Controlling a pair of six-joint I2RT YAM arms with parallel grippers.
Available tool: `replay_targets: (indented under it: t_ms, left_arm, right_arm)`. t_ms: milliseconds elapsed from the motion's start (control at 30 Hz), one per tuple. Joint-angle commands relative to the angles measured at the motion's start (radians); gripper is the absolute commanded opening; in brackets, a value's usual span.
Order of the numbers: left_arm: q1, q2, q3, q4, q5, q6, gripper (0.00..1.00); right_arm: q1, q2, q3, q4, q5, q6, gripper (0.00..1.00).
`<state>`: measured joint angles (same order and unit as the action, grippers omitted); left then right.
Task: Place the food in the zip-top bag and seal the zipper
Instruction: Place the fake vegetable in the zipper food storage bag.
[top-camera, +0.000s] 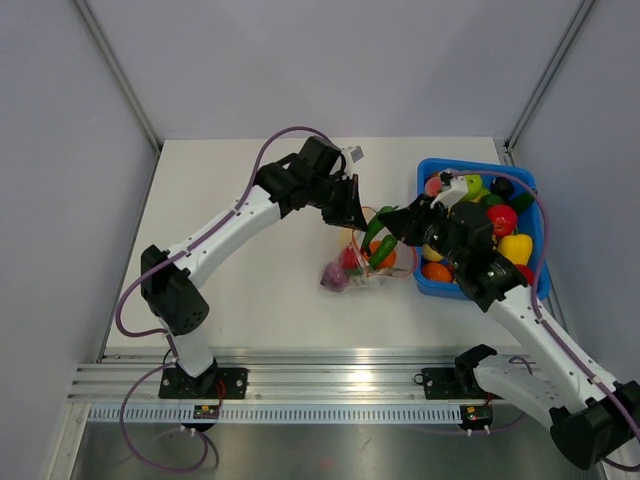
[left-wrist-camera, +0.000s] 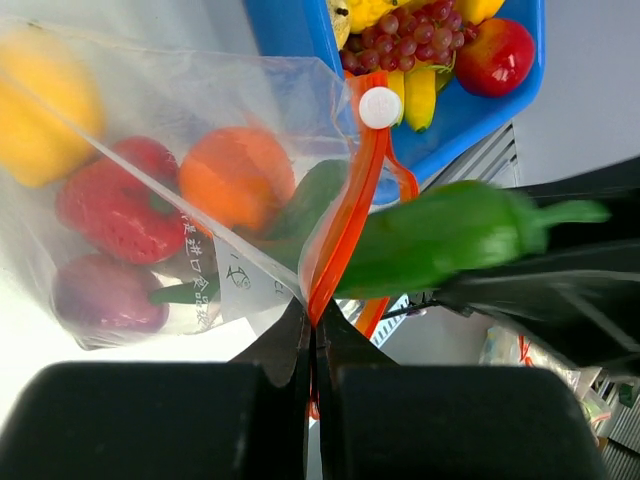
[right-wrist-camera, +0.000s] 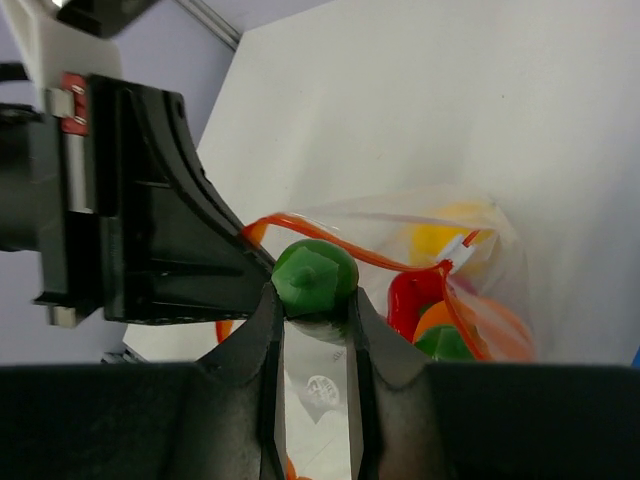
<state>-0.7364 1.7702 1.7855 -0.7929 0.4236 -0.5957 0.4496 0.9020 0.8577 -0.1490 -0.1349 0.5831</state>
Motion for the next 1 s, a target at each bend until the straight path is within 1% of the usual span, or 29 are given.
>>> replay_targets:
  t_ms: [0, 33, 133, 200, 233, 300, 333, 433, 600, 633, 700, 767, 867, 900, 967]
  left_arm:
    - [-0.006, 0.001, 0.063, 0.070, 0.056, -0.015, 0.00]
    - [-0.003, 0.005, 0.064, 0.070, 0.058, -0.016, 0.00]
    - [0.003, 0.005, 0.063, 0.073, 0.069, -0.018, 0.00]
    - [0.008, 0.002, 0.063, 0.075, 0.070, -0.019, 0.00]
    - [0.009, 0.002, 0.061, 0.075, 0.073, -0.018, 0.00]
    - [0.014, -0.003, 0.057, 0.077, 0.075, -0.016, 0.00]
    - [0.015, -0.006, 0.055, 0.083, 0.078, -0.016, 0.00]
    - [0.022, -0.009, 0.048, 0.095, 0.084, -0.019, 0.00]
    - [0.028, -0.005, 0.041, 0.112, 0.106, -0.033, 0.00]
    - [0.028, -0.003, 0.041, 0.119, 0.109, -0.035, 0.00]
    - [0.028, 0.000, 0.040, 0.123, 0.115, -0.038, 0.00]
    - [0.028, 0.000, 0.040, 0.126, 0.116, -0.036, 0.00]
    - [0.028, -0.003, 0.040, 0.121, 0.115, -0.029, 0.00]
    - [0.028, -0.006, 0.038, 0.119, 0.113, -0.026, 0.00]
    - [0.029, -0.008, 0.032, 0.118, 0.112, -0.019, 0.00]
  right_arm:
    - [0.075, 0.044, -0.022, 0.094, 0.079, -0.037, 0.00]
    - [0.102, 0.055, -0.025, 0.100, 0.102, -0.046, 0.00]
    - [0.135, 0.093, -0.034, 0.100, 0.129, -0.072, 0.00]
    - [0.143, 0.112, -0.034, 0.092, 0.129, -0.080, 0.02]
    - [0.150, 0.113, -0.032, 0.077, 0.129, -0.091, 0.07]
    - [0.158, 0.115, -0.020, 0.054, 0.129, -0.106, 0.11]
    - [0.162, 0.115, -0.013, 0.022, 0.129, -0.123, 0.17]
    - [0.169, 0.107, 0.006, -0.041, 0.129, -0.149, 0.27]
    - [0.172, 0.089, 0.033, -0.107, 0.129, -0.167, 0.29]
    - [0.172, 0.089, 0.037, -0.128, 0.129, -0.175, 0.32]
    - [0.173, 0.103, 0.062, -0.159, 0.129, -0.181, 0.45]
    - [0.172, 0.113, 0.096, -0.210, 0.156, -0.190, 0.64]
    - [0.172, 0.098, 0.141, -0.280, 0.195, -0.209, 0.68]
    - [0.173, 0.086, 0.147, -0.290, 0.222, -0.213, 0.75]
    - [0.173, 0.037, 0.156, -0.308, 0.248, -0.224, 0.75]
